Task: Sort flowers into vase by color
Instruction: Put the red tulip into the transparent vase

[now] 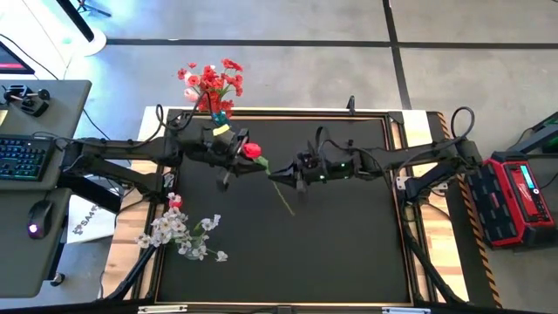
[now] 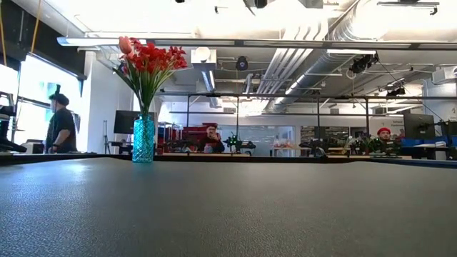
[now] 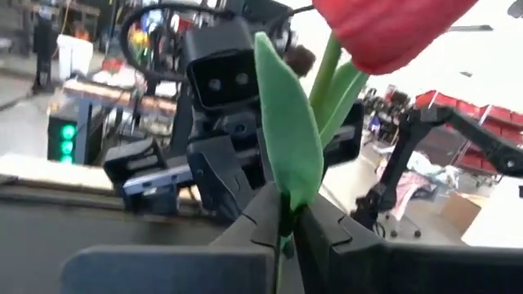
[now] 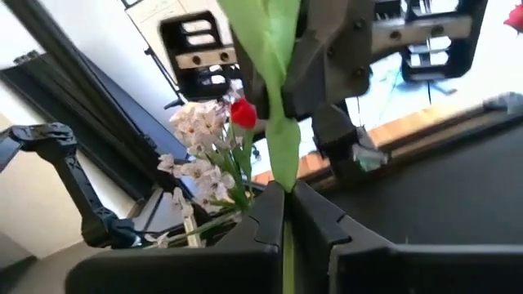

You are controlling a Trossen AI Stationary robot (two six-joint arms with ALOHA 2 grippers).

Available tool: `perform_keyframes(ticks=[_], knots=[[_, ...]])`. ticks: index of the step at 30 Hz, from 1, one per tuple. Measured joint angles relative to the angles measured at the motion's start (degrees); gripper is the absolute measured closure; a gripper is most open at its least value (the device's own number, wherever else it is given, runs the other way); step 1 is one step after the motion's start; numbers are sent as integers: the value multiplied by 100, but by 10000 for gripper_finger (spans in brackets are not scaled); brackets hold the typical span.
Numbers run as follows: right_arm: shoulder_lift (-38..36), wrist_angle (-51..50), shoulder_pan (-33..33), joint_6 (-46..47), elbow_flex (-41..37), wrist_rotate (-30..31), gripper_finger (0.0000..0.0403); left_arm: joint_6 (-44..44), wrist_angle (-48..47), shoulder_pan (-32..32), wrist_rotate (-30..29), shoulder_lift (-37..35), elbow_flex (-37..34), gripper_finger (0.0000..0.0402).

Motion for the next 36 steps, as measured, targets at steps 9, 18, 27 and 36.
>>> perform_keyframes(ticks=[9,18,27,36], knots=[[0,-1634,-7,1436,-4,658,308,185,-2855,-10,-99,-1409,0,400],[0,-2697,-7,2288,-7,1240,258,1357,-5505,-442,212,-3375,0,401],[0,-2664,-9,2528,-7,1240,257,731,-5688,-622,461,-4369,2,401],[0,-2664,43,2920,-7,1349,258,692,-6300,-789,1013,-4286,-2,401]])
